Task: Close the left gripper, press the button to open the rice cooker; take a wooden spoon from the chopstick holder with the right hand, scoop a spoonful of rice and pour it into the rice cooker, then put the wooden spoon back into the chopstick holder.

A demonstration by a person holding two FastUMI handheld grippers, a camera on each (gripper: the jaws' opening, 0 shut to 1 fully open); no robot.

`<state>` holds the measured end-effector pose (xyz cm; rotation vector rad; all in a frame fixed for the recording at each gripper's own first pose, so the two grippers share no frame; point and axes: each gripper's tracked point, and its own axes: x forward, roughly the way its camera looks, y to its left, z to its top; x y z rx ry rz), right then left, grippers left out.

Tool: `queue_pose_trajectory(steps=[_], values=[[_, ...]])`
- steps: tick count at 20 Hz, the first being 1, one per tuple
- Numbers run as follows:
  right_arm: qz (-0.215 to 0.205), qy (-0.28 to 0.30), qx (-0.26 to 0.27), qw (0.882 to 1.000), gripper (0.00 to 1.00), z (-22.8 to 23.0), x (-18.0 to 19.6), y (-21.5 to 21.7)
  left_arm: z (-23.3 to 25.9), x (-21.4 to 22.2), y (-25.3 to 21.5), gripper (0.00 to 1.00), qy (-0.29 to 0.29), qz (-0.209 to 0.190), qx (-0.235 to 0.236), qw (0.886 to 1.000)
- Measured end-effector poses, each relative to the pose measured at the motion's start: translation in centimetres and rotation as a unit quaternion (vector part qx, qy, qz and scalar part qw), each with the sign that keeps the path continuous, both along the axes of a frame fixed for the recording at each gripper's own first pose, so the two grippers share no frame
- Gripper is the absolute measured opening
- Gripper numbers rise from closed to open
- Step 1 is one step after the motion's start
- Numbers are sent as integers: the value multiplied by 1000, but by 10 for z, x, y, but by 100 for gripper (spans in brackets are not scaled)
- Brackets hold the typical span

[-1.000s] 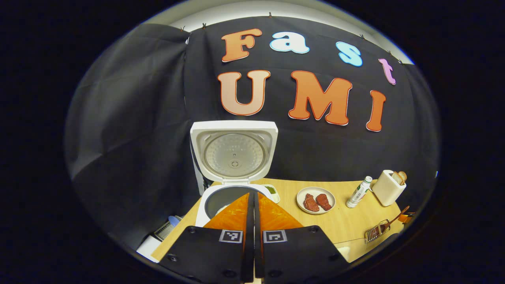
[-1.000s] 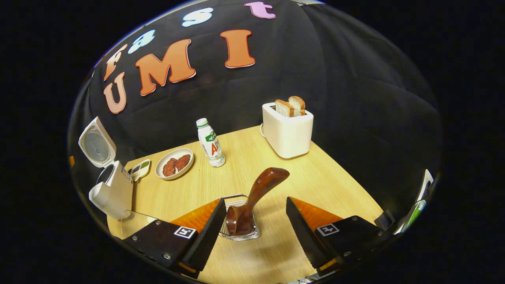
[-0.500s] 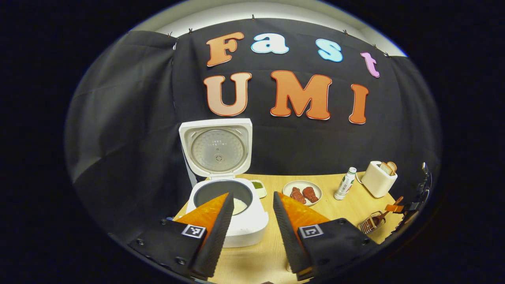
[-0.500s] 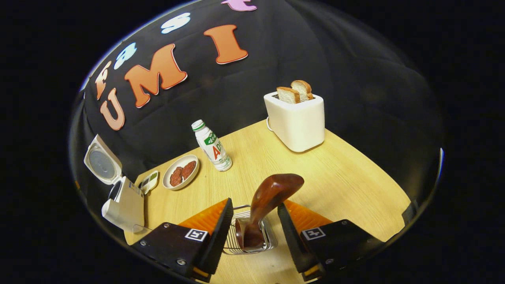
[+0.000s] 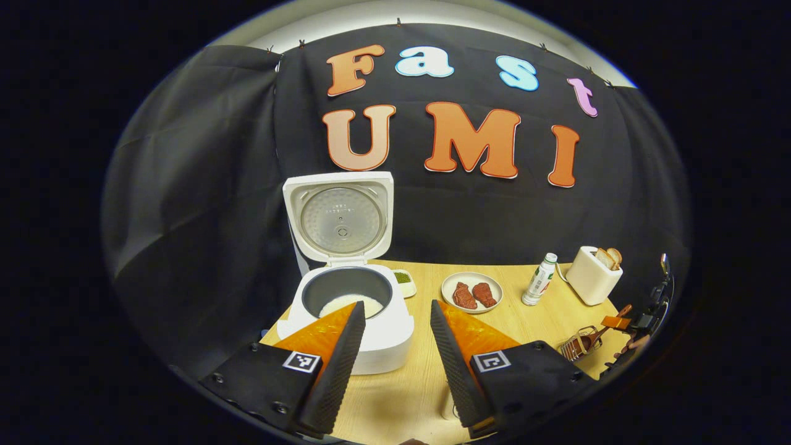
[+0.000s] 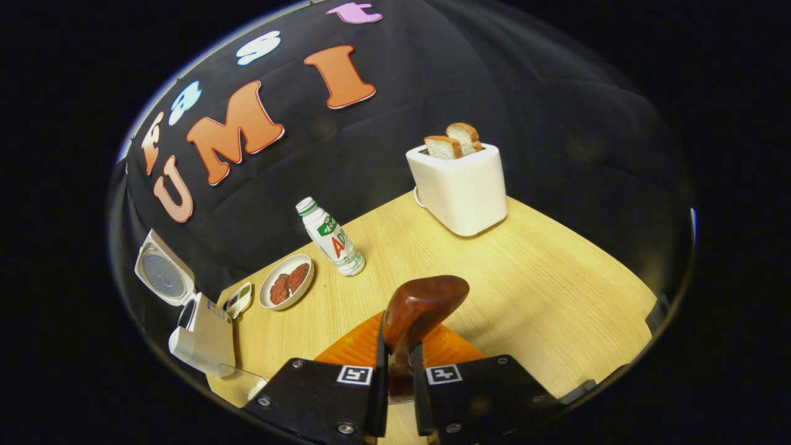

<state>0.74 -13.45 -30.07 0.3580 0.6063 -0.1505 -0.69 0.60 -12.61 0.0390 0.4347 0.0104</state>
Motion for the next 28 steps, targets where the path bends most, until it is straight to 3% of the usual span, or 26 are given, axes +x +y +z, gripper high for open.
queue_pose_trajectory(steps=[4, 5, 6, 10, 16, 22, 28], values=[[-9, -26, -13, 1000, 12, 28, -5, 4, 1, 8, -7, 75, -4, -21, -8, 1000], [-12, -35, -20, 999, 11, 36, -8, 4, 2, 7, -7, 85, -7, -24, -7, 1000], [-13, -43, -31, 999, 12, 45, -10, 5, 3, 8, -7, 89, -9, -27, -8, 1000], [-19, -89, -64, 994, 11, 94, -14, 13, 4, 9, 4, 96, -20, -23, -4, 1000], [37, -127, -39, 990, 11, 137, -24, 87, 4, 9, 26, 96, -36, -17, -2, 999], [113, -110, -58, 986, 11, 119, -40, 173, -2, 9, 58, 100, -34, -7, -4, 999], [136, -73, -107, 982, 12, 85, -52, 207, -19, -1, 76, 100, -18, -23, -22, 999]])
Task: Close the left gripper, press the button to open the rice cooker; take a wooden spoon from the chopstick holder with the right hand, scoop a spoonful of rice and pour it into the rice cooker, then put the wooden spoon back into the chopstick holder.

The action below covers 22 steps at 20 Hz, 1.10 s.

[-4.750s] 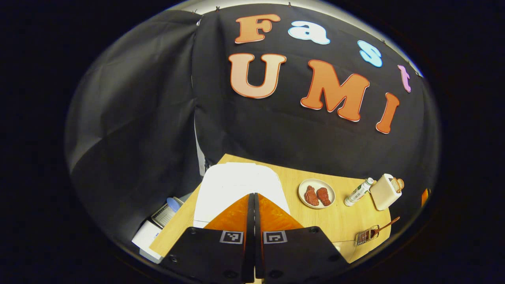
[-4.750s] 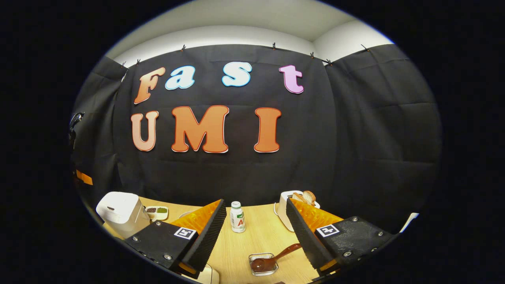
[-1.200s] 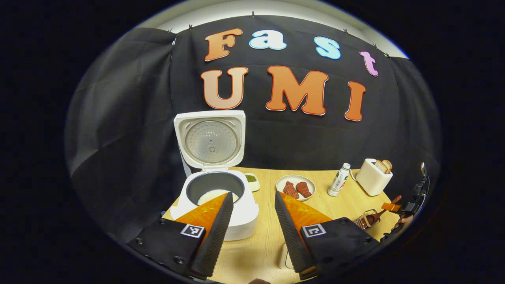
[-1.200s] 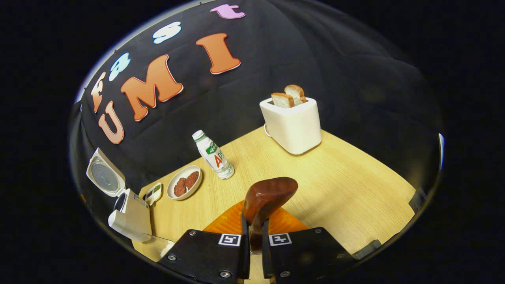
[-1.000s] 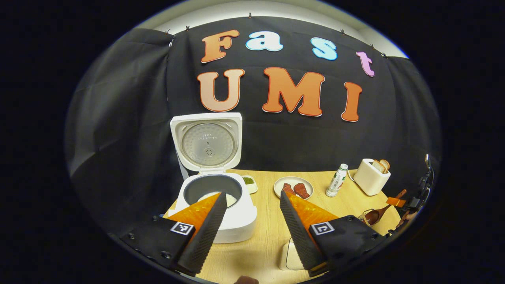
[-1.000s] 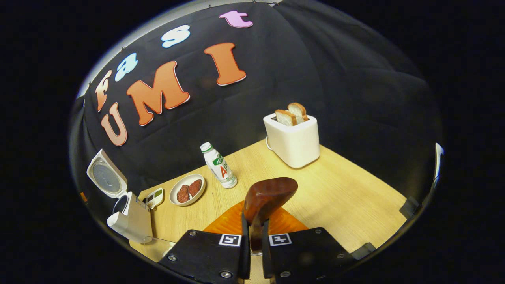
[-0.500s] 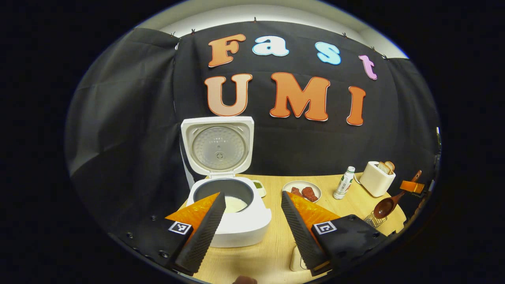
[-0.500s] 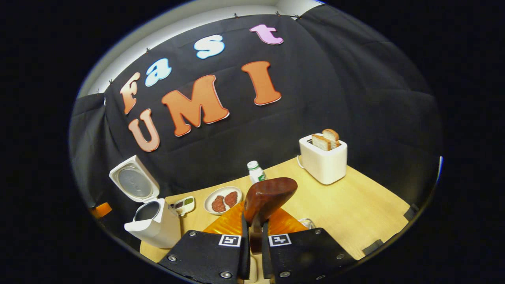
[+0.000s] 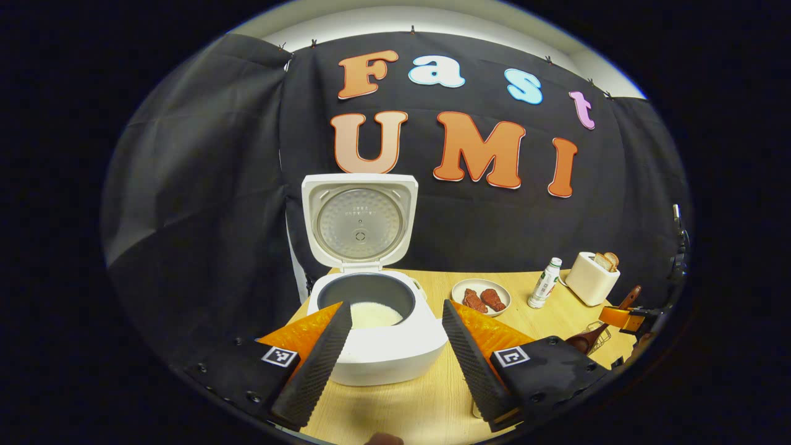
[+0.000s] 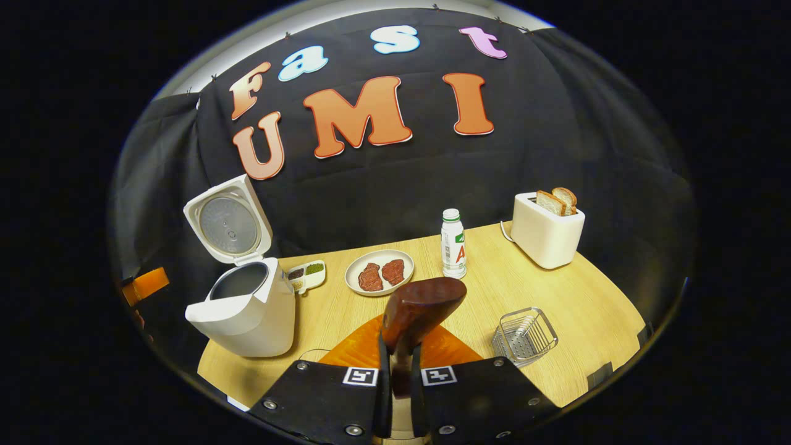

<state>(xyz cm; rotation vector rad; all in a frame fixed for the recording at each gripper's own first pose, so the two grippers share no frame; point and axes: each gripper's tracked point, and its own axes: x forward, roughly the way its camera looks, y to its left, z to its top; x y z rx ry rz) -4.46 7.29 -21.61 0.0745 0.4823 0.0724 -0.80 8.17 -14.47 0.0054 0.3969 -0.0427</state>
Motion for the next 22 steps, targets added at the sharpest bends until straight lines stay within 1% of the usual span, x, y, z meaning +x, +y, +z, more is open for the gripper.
queue_pose_trajectory(steps=[3, 5, 7, 10, 12, 13, 14, 16, 17, 20, 22], values=[[-4, 5, -43, 999, 11, -21, -4, 6, -5, -2, 10, 100, 6, -5, -7, 1000], [-20, 4, -82, 996, 12, -35, -5, 0, -11, -4, 15, 99, 13, -11, -11, 1000], [-21, 5, -100, 995, 11, -48, -6, 4, -17, -7, 21, 99, 21, -13, -9, 1000], [-10, -7, -134, 991, 11, -58, -1, 9, -19, -7, 28, 99, 26, -4, 0, 1000], [5, -9, -153, 988, 11, -68, 1, 13, -14, -5, 28, 100, 20, 3, -2, 1000], [16, -4, -165, 986, 12, -76, 0, 17, -11, -6, 28, 99, 18, 7, -4, 1000], [21, -8, -171, 985, 11, -79, -1, 18, -10, -6, 28, 100, 16, 12, -5, 1000], [33, -27, -182, 982, 12, -78, 2, 25, -10, -6, 28, 99, 17, 16, -2, 1000], [36, -27, -184, 982, 12, -81, 2, 29, -14, -6, 28, 99, 21, 16, 1, 1000], [43, -23, -159, 986, 11, -90, -2, 45, -16, -4, 30, 99, 29, 15, 8, 999], [44, -16, -125, 991, 12, -91, -7, 60, -18, -4, 29, 100, 35, 13, 9, 999]])
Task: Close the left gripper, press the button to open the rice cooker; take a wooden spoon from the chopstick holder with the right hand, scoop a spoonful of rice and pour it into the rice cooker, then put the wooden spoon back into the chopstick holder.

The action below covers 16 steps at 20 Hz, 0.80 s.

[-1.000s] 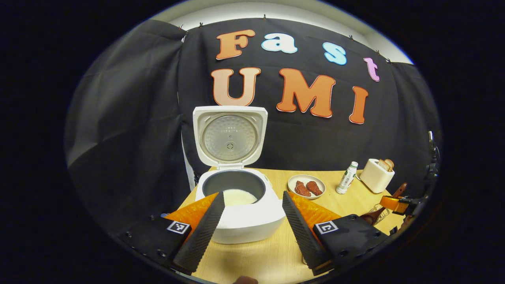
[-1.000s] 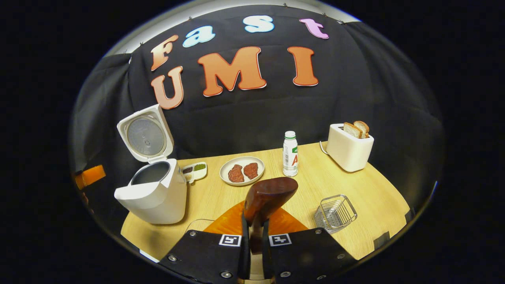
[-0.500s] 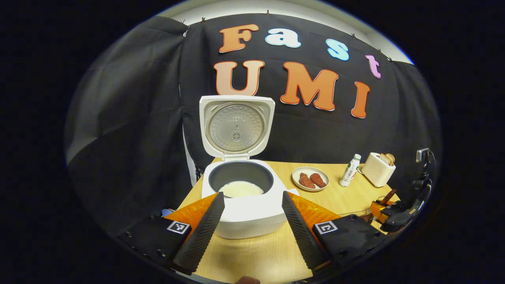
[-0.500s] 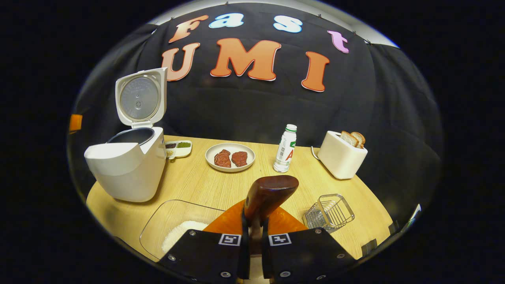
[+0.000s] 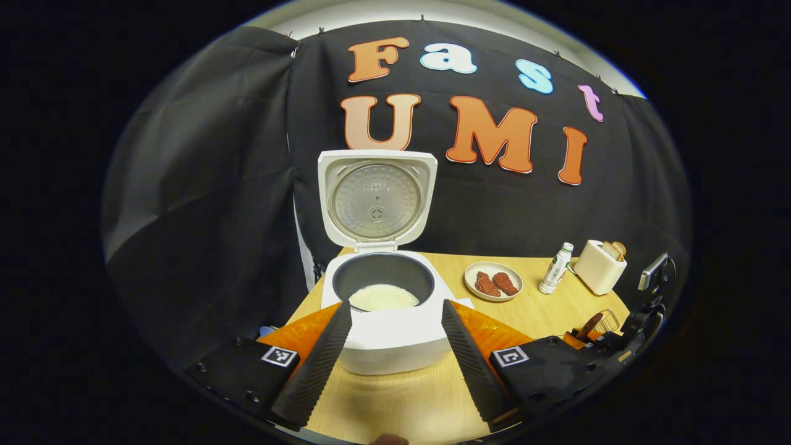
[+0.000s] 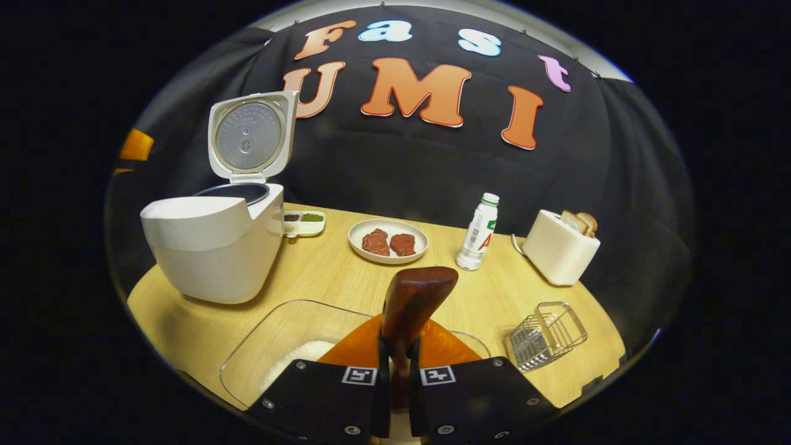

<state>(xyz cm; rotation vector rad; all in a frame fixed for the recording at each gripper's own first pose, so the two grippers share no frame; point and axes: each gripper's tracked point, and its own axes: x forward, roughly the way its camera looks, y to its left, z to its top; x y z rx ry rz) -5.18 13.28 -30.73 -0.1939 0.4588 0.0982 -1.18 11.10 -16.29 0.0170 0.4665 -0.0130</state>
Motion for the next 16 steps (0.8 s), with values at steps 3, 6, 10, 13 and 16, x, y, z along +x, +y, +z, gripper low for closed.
queue_pose_trajectory(steps=[3, 6, 10, 13, 16], values=[[10, 26, 63, 998, 12, -3, -12, 27, -7, 3, 0, 99, 10, -5, 4, 1000], [19, 46, 91, 995, 11, -4, -22, 40, -12, 5, -1, 99, 16, -8, 4, 1000], [19, 76, 135, 988, 11, -4, -33, 44, -15, 3, 2, 99, 18, -8, 7, 1000], [7, 97, 167, 981, 12, -5, -35, 39, -18, 3, 5, 99, 22, -5, 2, 1000], [-11, 122, 206, 971, 12, -8, -38, 37, -19, 2, 9, 99, 23, 0, -1, 1000]])
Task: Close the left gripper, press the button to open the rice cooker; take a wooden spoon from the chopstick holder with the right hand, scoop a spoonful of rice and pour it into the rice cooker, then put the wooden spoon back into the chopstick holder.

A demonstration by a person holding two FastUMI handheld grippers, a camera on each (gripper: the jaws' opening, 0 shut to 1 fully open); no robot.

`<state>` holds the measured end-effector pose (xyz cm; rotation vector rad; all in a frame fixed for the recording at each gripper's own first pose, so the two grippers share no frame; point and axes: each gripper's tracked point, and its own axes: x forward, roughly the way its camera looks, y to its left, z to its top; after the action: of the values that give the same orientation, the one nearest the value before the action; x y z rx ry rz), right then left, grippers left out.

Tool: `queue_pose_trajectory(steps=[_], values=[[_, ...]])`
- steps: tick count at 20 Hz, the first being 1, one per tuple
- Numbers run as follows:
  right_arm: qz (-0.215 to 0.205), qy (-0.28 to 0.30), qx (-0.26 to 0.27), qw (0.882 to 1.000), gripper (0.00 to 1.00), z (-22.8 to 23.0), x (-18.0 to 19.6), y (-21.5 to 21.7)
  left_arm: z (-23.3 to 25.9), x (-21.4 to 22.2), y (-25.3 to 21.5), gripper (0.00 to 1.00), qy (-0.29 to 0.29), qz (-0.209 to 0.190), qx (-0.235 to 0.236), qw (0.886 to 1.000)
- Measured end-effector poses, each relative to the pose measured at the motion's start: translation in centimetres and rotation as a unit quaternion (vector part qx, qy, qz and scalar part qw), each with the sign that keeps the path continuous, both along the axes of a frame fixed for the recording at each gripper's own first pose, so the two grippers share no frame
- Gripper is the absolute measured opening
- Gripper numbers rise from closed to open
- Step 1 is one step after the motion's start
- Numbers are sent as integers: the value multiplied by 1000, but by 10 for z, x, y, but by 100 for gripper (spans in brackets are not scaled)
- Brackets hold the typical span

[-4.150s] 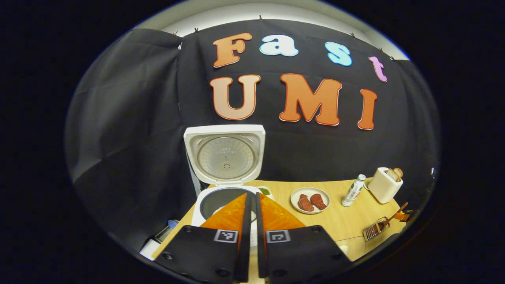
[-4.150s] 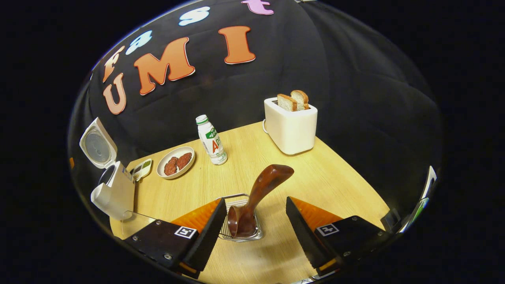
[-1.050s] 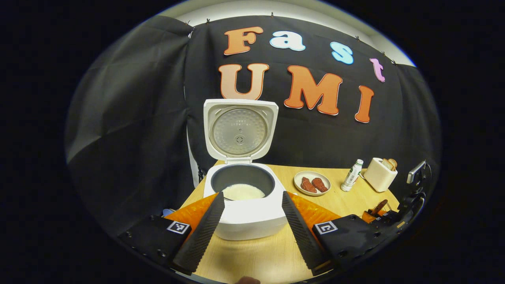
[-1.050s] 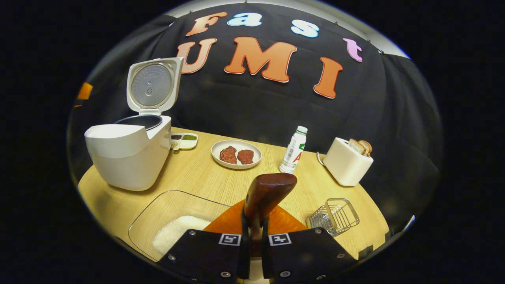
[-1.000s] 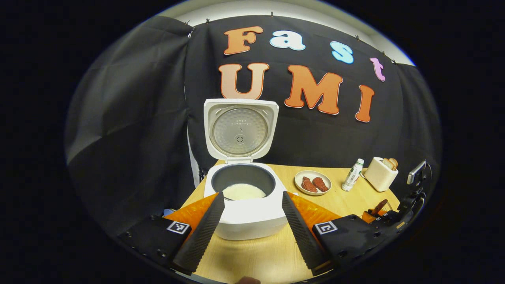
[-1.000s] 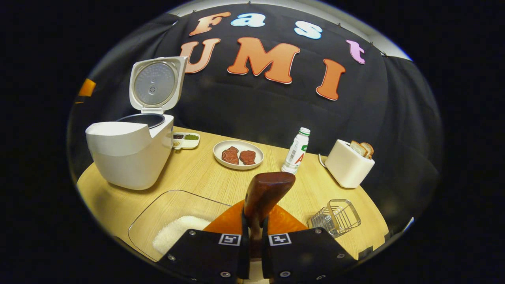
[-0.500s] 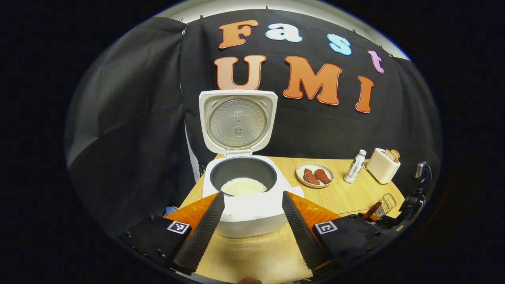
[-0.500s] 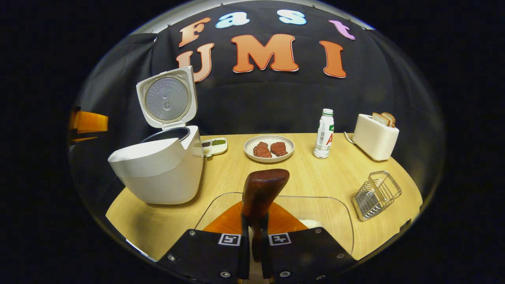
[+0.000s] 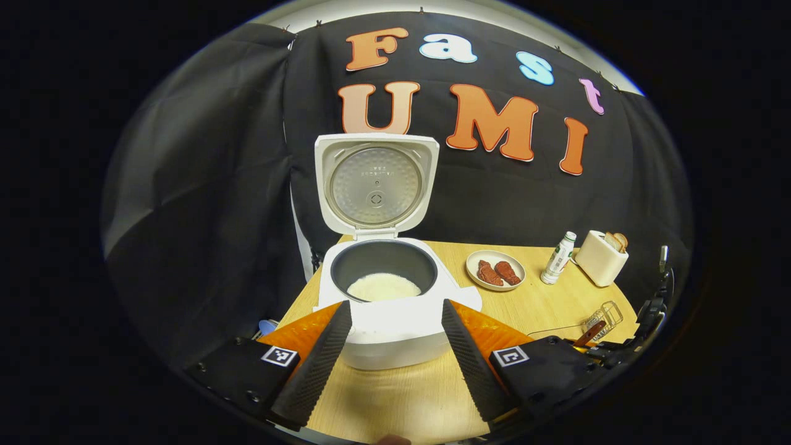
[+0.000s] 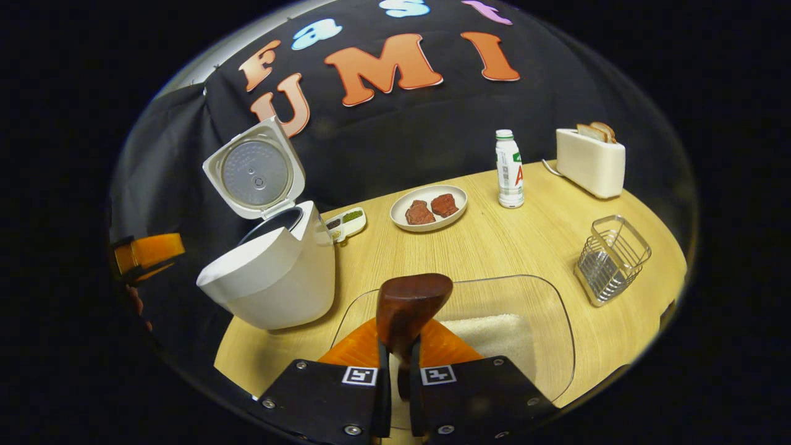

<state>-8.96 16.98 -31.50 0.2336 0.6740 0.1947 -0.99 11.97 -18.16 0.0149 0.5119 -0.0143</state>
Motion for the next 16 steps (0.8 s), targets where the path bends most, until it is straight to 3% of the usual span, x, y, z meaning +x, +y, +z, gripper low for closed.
queue_pose_trajectory(steps=[7, 13, 16], values=[[-45, 48, 71, 995, 12, -11, 3, -7, -7, -5, 4, 99, 6, 3, -1, 1000], [-46, 63, 82, 994, 12, -11, -2, 1, -5, -8, 12, 100, 4, 12, -4, 1000], [-51, 77, 112, 989, 11, -10, -3, 7, -2, -8, 13, 100, 0, 10, 0, 1000]])
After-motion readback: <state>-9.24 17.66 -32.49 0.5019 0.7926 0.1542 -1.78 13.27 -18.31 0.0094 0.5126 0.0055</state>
